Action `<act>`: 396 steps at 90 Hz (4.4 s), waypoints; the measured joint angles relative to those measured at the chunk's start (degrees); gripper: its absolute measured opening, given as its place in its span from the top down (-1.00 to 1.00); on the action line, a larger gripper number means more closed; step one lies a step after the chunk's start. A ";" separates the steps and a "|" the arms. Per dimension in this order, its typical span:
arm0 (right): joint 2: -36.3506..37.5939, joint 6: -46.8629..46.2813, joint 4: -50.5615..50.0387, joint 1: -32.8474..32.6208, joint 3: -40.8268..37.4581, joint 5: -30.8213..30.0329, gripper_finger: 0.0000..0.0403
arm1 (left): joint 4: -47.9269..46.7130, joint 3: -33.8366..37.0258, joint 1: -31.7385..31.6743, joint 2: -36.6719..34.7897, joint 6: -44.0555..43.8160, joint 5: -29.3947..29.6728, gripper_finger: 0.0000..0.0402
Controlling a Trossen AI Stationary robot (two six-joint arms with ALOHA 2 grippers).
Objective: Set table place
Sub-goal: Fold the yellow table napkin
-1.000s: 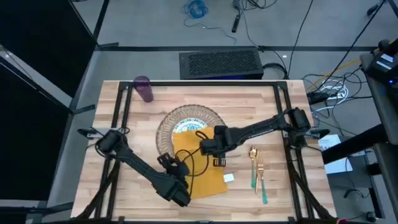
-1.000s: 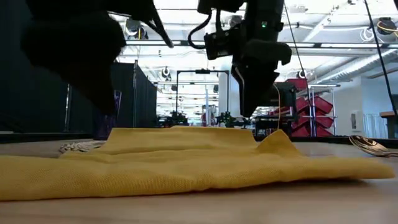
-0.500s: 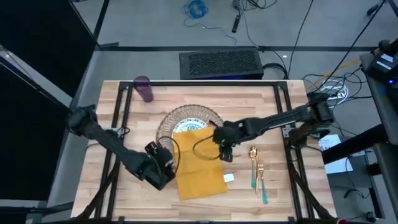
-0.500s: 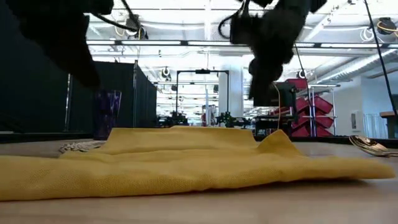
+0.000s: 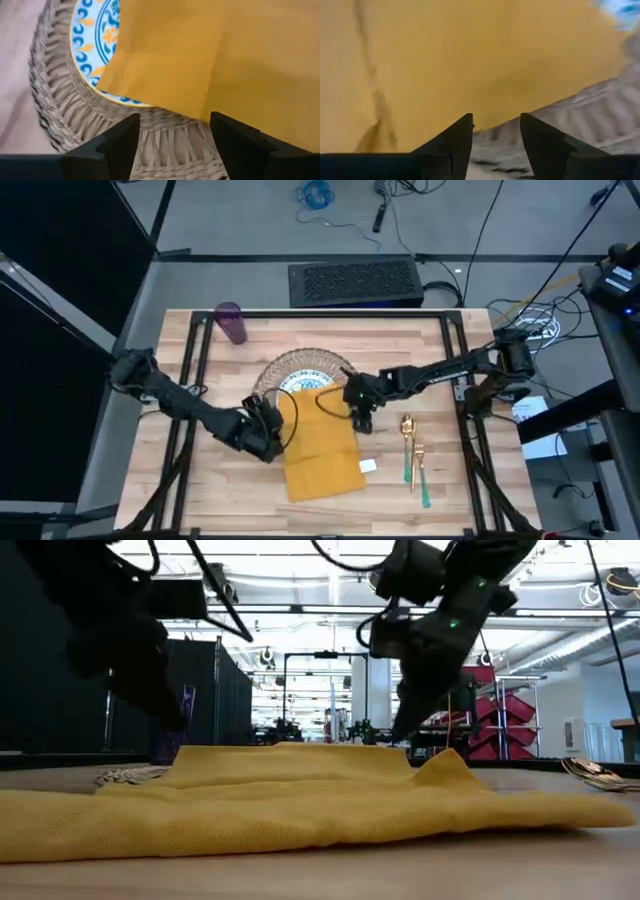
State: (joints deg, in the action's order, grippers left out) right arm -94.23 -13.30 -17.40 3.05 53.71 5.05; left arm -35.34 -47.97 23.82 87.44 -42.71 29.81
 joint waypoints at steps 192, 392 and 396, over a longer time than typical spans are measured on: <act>-12.98 -2.79 16.86 18.29 0.20 23.64 0.26 | 16.90 16.16 -24.55 -21.69 -6.59 -30.17 -0.13; -5.63 -1.90 6.33 14.78 0.07 23.25 1.00 | 35.58 16.10 -20.62 -5.95 -16.99 -31.64 -0.19; -5.63 -1.90 6.35 14.80 0.07 23.25 1.00 | 35.68 16.16 -20.62 -5.49 -16.99 -31.60 -0.19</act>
State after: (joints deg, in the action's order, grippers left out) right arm -99.85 -15.21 -11.05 17.85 53.78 28.29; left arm 0.34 -31.81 3.20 81.95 -59.70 -1.79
